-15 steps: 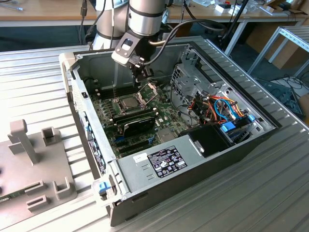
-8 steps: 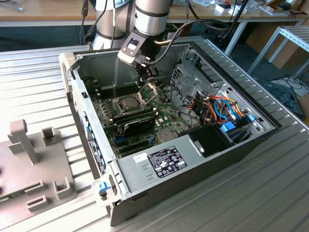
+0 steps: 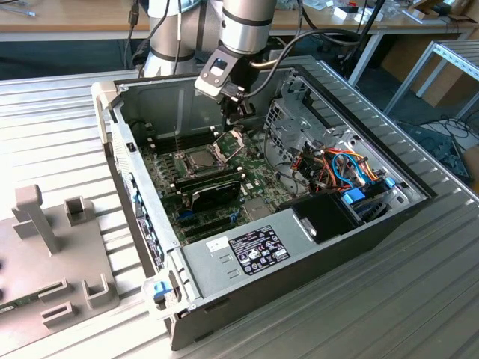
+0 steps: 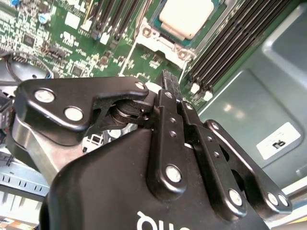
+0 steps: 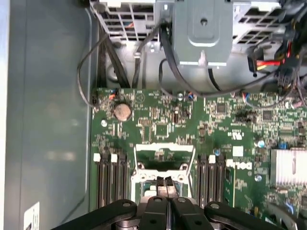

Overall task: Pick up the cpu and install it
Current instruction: 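Close the cpu cover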

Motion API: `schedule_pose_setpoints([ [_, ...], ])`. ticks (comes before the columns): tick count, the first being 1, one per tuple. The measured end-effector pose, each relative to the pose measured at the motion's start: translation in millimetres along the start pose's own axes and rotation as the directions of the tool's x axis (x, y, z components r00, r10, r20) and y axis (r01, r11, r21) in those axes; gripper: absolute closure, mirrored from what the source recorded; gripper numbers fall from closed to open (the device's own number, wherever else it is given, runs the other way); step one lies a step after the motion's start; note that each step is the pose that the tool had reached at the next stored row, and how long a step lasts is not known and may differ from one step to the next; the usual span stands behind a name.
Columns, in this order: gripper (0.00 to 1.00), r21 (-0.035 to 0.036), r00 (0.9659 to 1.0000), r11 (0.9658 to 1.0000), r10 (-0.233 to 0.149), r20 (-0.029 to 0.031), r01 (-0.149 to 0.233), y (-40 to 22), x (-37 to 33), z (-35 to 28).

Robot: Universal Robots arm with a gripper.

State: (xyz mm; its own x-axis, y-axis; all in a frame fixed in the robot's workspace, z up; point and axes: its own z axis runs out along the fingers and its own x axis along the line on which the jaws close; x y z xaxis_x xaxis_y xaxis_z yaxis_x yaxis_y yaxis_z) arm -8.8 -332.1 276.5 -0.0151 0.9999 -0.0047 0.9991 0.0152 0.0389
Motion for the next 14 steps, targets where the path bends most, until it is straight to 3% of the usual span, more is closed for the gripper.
schedule_pose_setpoints([
  [3,0.89,0.0,1.0,1.0,0.0,0.0,0.0,10.1,-0.2,0.4],
  [14,0.89,0.0,1.0,1.0,0.0,-0.0001,0.0,34.4,-0.5,1.6],
])
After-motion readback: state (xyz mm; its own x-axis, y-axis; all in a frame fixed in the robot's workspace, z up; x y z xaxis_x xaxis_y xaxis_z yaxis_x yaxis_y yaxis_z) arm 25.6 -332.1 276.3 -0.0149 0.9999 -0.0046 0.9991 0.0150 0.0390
